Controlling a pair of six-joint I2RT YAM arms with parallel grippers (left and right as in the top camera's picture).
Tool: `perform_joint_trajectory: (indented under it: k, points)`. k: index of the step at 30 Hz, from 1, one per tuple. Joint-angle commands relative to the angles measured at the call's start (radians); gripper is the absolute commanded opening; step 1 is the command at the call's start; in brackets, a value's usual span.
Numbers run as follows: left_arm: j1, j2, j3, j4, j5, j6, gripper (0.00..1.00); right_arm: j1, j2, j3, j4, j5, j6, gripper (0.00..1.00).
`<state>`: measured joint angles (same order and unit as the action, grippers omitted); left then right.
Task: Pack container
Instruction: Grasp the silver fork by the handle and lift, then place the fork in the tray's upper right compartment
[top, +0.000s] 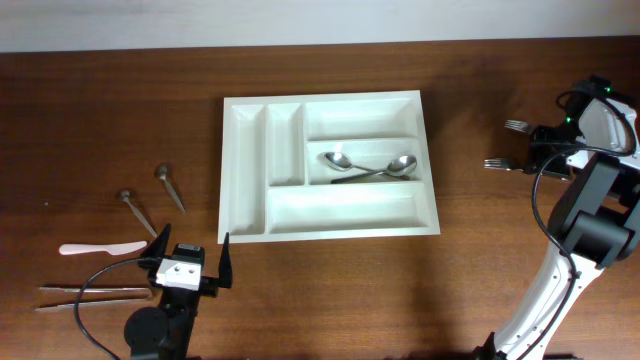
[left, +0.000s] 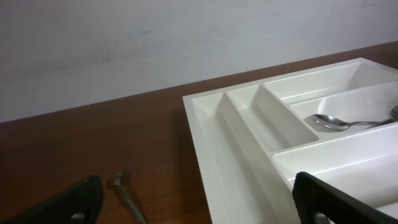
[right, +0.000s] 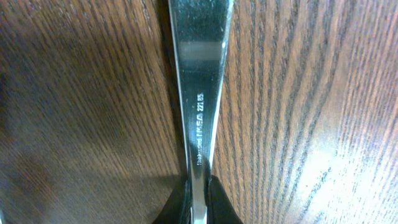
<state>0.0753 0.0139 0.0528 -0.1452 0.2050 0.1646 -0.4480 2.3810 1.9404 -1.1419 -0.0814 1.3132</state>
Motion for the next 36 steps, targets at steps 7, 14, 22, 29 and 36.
perform_joint_trajectory:
  k: [7,14,22,29,36]
  points:
    - [0.006,-0.009,-0.009,0.003,-0.004,0.01,0.99,0.046,0.036,0.161,-0.089,-0.002,-0.113,0.04]
    - [0.006,-0.009,-0.009,0.003,-0.004,0.01,0.99,0.132,0.036,0.392,-0.215,-0.005,-0.154,0.04]
    - [0.006,-0.009,-0.009,0.003,-0.004,0.01,0.99,0.302,0.036,0.492,-0.268,-0.08,-0.057,0.04]
    - [0.006,-0.009,-0.009,0.003,-0.004,0.01,0.99,0.475,0.036,0.491,-0.21,-0.092,0.106,0.04]
    - [0.006,-0.009,-0.009,0.003,-0.004,0.01,0.99,0.634,0.037,0.491,-0.151,-0.092,0.264,0.04]
